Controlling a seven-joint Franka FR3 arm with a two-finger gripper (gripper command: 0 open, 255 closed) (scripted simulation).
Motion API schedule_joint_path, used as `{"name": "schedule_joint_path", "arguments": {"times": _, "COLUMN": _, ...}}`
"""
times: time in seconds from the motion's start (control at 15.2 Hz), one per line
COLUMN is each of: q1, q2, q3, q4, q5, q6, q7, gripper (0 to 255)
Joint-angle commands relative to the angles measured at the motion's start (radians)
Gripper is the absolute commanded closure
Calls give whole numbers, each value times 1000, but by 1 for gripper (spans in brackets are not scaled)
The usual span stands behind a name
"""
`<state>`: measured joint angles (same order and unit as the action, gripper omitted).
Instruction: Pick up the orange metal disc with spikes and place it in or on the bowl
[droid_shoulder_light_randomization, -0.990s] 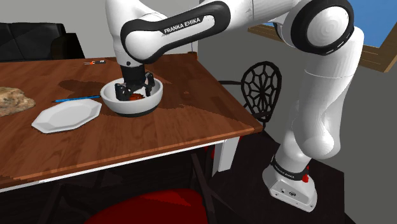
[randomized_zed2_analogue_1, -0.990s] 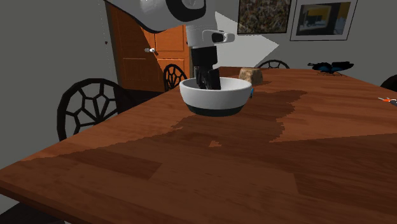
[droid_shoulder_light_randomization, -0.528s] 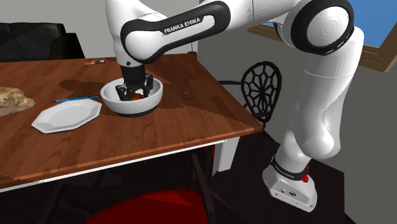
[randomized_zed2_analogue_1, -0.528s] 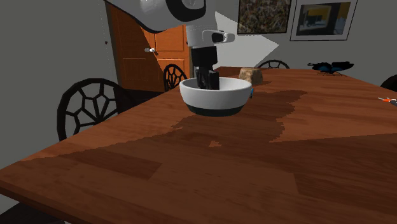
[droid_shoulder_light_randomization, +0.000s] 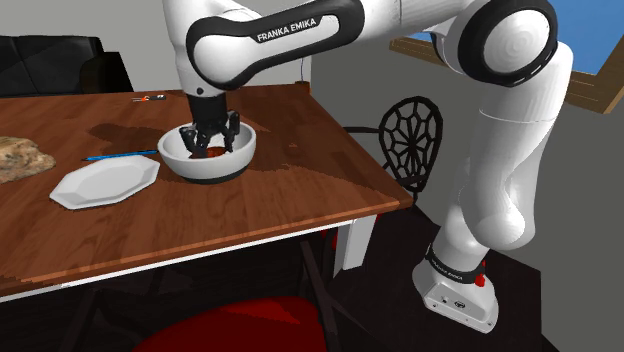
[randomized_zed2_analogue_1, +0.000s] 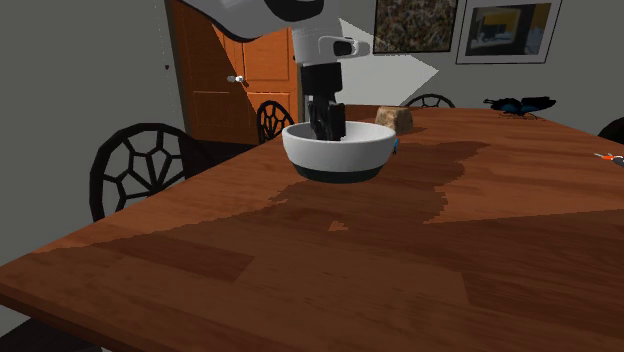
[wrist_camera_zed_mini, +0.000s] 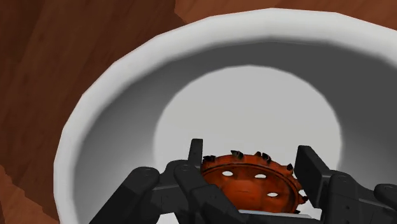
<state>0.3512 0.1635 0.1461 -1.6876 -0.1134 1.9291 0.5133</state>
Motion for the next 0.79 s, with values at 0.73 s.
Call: {"name": "schedule_joint_path", "arguments": {"times": 0.73, "q1": 4, "q2": 3, "q3": 3, "q4": 177, "q5": 4, "q6": -174, "q7": -13, "gripper": 255}}
